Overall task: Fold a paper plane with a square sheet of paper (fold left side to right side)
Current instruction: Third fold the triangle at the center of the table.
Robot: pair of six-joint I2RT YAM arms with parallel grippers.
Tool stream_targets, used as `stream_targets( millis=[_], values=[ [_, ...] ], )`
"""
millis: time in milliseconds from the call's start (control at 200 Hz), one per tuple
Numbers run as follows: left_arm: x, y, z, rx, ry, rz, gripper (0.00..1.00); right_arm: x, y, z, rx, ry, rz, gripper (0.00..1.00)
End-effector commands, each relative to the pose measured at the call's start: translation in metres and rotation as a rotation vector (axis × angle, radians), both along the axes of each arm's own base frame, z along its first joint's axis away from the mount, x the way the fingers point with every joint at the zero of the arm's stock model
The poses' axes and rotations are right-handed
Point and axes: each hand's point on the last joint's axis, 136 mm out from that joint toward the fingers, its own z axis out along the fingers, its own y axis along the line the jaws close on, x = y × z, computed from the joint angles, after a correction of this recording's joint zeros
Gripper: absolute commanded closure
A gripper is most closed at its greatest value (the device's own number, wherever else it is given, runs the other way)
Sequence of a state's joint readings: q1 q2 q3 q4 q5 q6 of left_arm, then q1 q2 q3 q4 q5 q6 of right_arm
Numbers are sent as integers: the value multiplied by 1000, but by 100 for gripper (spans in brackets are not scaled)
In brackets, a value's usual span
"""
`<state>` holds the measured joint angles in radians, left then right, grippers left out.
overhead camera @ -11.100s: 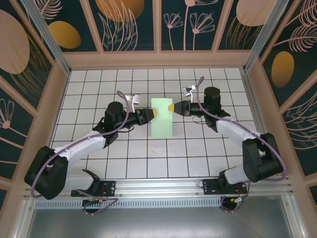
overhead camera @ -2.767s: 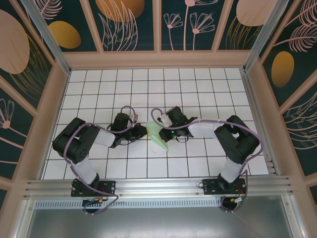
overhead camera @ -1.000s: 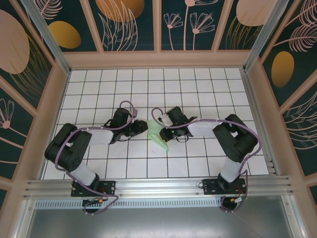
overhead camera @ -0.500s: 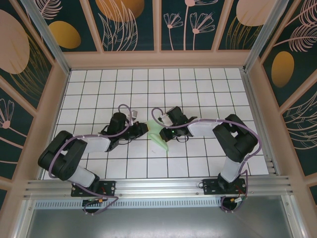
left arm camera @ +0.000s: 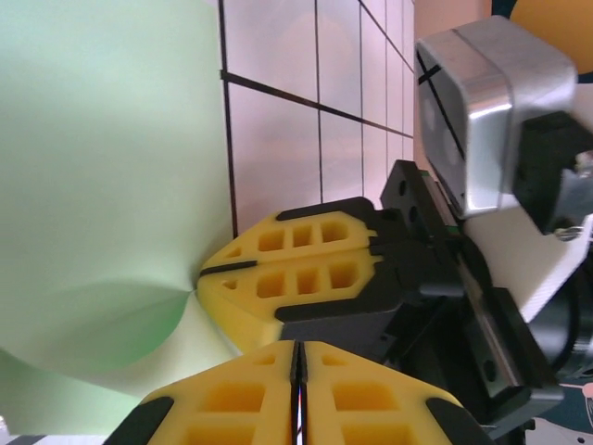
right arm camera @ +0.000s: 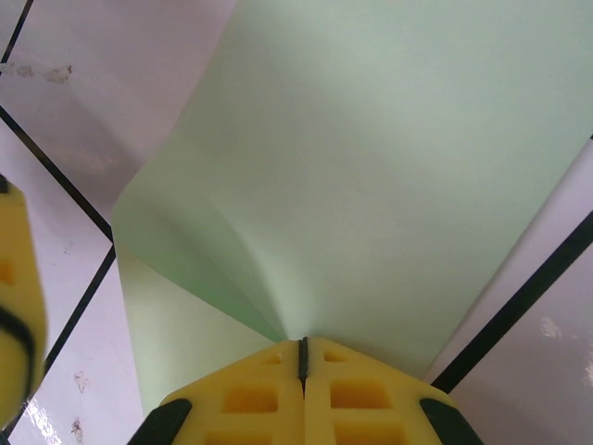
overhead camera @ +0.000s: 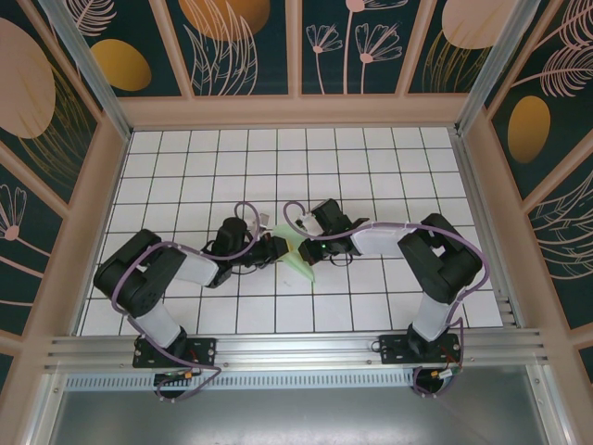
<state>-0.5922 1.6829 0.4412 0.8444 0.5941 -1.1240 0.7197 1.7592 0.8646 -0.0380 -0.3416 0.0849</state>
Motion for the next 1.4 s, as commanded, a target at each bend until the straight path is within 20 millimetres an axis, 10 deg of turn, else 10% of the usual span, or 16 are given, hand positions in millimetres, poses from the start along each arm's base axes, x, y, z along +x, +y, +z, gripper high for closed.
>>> stream_targets(
  millis=[0,641,1396],
  values=[
    [-1,-1,-6,6,1,-3,88,-1,-7,-15,-50,30,-8,100],
    [-1,8,-50,131,71,14,88,5,-4,-6,-44,8,-16,100],
    [-1,22,-77,248,114,51,90,6,-7,69,66,-62,-82,75]
  ],
)
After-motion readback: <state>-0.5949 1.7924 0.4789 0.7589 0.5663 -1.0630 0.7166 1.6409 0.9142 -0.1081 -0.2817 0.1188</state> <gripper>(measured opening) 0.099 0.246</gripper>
